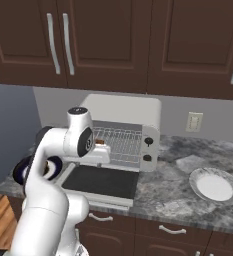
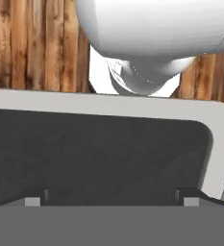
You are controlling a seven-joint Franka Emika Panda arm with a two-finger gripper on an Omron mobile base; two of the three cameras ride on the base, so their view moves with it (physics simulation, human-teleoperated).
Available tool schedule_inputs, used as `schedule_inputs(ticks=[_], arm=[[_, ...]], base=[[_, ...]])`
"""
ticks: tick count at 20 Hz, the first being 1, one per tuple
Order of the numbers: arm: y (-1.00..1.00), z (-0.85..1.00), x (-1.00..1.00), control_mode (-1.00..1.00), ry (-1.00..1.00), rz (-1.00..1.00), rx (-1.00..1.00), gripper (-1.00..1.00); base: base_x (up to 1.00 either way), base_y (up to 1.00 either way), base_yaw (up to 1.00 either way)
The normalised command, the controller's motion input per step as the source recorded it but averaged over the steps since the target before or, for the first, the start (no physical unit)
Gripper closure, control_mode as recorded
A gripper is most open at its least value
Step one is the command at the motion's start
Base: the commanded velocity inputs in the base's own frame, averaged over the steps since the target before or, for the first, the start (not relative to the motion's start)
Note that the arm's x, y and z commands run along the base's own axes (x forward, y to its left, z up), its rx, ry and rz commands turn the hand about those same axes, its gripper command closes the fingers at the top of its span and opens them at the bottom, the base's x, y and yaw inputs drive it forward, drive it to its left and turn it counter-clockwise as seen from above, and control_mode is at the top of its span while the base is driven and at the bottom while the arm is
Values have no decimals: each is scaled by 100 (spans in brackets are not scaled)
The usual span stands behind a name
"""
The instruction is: Open the toaster oven door. Place the bread on the top rack in the toaster oven and place the chicken drumstick on the bottom rack.
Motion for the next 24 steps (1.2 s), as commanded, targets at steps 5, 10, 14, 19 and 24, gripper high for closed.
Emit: schedule_inputs(ticks=[5, 10, 14, 19, 24], arm=[[0, -20, 64, -100, -1, -21, 0, -100], [0, -3, 67, -100, -4, -7, 0, -100], [0, 0, 55, -100, -8, 0, 0, -100], [-4, -5, 14, -100, -16, 0, 0, -100], [-16, -5, -87, -100, -10, 0, 1, -100]], base=[[0, 0, 0], [0, 0, 0], [0, 0, 0], [0, 0, 0], [0, 0, 0]])
